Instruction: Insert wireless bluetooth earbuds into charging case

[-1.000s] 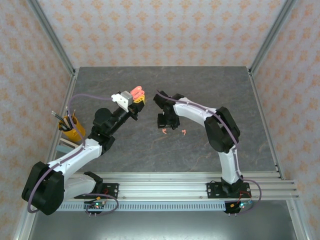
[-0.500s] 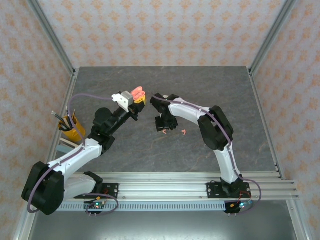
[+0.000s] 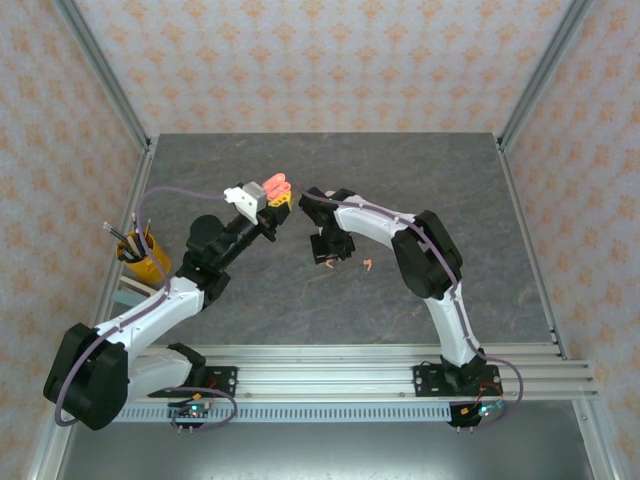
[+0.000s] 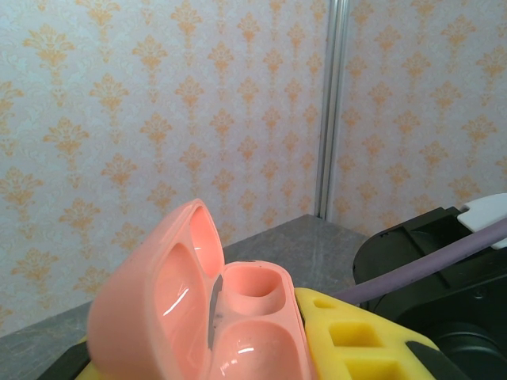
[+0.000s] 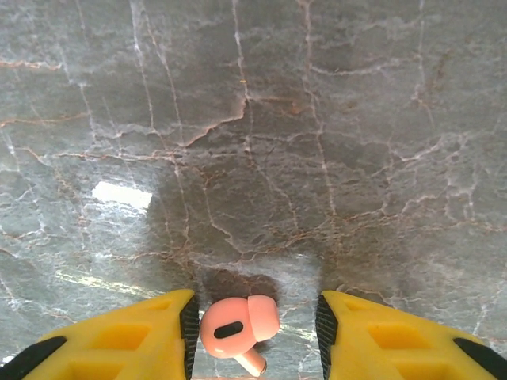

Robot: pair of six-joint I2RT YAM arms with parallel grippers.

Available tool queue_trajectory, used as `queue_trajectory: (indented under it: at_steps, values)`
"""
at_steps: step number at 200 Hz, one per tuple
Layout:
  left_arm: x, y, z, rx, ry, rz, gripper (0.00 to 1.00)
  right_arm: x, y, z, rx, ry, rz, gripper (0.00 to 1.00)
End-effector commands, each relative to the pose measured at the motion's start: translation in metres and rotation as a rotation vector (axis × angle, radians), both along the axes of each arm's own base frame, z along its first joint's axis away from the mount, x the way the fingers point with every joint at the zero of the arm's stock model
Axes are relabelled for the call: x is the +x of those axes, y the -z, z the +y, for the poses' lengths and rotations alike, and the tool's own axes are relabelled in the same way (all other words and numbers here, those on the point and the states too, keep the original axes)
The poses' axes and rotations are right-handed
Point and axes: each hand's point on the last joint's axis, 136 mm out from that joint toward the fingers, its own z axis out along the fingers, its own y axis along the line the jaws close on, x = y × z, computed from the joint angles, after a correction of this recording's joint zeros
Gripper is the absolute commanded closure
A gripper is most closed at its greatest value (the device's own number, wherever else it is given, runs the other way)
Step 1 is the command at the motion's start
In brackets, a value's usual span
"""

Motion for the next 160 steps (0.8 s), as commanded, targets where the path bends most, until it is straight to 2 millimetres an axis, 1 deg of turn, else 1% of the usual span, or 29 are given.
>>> queue_trajectory:
  at_steps: [1,70,79,142,160]
  values:
    - [0.0007,-0.0168,0.0016,-0.017,0.003,-0.032,1.00,0.0059,0.0042,-0.0033,-0.031,-0.009,-0.012,0.56]
    - [0.0005,-0.0164,0.0019,-0.016,0.002,-0.031,1.00,0.0063,0.0009,-0.0031,-0.029,-0.003,-0.017,0.63]
    - [0.0008,-0.0161,0.0018,-0.016,0.002,-0.030,1.00,0.0067,0.0006,-0.0029,-0.028,-0.001,-0.019,0.65]
    - [0.0012,-0.0158,0.0013,-0.015,0.003,-0.029,1.00,0.0079,-0.0044,-0.0041,-0.026,0.017,-0.034,0.66]
    - [0.0016,-0.0162,0.0017,-0.017,0.003,-0.028,1.00,0.0075,-0.0041,-0.0046,-0.027,0.021,-0.034,0.69]
